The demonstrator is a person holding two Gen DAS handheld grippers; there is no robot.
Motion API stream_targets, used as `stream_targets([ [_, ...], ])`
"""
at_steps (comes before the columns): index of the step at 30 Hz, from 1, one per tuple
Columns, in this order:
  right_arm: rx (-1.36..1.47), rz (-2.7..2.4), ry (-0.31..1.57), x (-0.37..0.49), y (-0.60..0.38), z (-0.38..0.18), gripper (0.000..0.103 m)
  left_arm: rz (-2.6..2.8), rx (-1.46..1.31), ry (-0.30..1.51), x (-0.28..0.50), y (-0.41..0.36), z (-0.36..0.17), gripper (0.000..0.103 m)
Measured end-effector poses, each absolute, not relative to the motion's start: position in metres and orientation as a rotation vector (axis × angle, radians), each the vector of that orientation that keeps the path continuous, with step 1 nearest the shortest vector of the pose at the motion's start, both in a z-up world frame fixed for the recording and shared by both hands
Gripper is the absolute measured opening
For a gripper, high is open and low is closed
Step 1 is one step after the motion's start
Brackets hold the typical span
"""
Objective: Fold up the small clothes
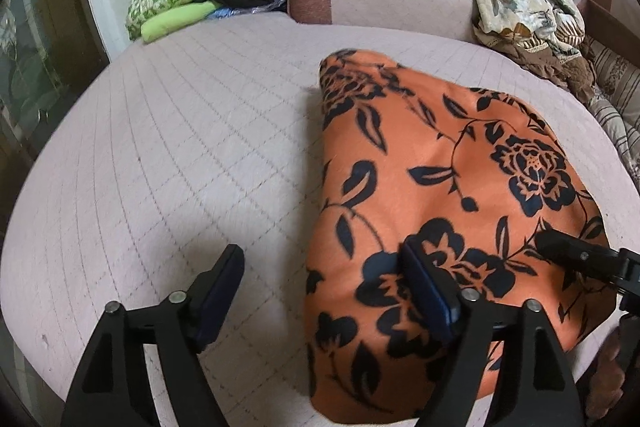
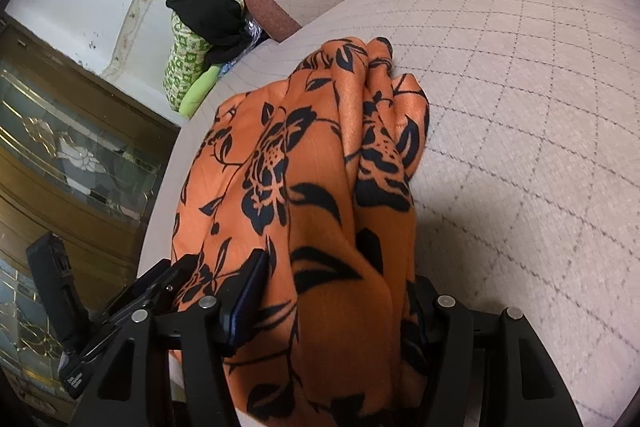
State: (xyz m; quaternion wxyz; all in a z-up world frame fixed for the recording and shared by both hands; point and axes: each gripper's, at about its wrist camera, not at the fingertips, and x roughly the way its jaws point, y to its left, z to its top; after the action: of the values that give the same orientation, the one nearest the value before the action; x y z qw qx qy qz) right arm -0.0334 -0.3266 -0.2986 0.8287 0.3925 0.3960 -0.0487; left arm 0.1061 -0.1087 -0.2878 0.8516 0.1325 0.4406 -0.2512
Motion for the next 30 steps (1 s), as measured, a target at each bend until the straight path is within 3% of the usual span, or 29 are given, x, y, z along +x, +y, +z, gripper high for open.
stream_targets([
  [5, 0.702, -0.166, 0.884, -0.05, -0.331, -0.267, 0.064, -0.554, 0.18, 0.984, 0.118, -0.093, -0.276, 0.083],
  [11, 0.612, -0.123, 0.732, -0.043, -0.35, -0.212, 0.064, -0.536, 0.076, 0.855, 0.143, -0.097, -0.237, 0.083],
  [13, 0.64, -0.066, 0.715, -0.025, -0.353, -0.208, 0.058, -0.531, 0.098, 0.845, 0.156, -0.116, -0.236, 0.083],
  [15, 0.659, -0.024, 0.711, 0.0, -0.353, -0.208, 0.047, -0.527, 0.12, 0.871, 0.171, -0.14, -0.243, 0.083],
  [21, 0.705, -0.071, 0.817, 0.07, -0.366, -0.254, 0.045, -0.53, 0.234, 0.962, 0.191, -0.184, -0.275, 0.083],
  [23, 0.754, -0.115, 0.877, 0.085, -0.378, -0.287, 0.038, -0.533, 0.263, 1.046, 0.198, -0.19, -0.297, 0.084],
  [26, 0.778, -0.103, 0.854, 0.087, -0.384, -0.286, 0.037, -0.534, 0.172, 1.116, 0.209, -0.181, -0.31, 0.091],
  [30, 0.722, -0.126, 0.822, 0.073, -0.376, -0.271, 0.037, -0.532, 0.152, 1.084, 0.202, -0.174, -0.302, 0.091],
])
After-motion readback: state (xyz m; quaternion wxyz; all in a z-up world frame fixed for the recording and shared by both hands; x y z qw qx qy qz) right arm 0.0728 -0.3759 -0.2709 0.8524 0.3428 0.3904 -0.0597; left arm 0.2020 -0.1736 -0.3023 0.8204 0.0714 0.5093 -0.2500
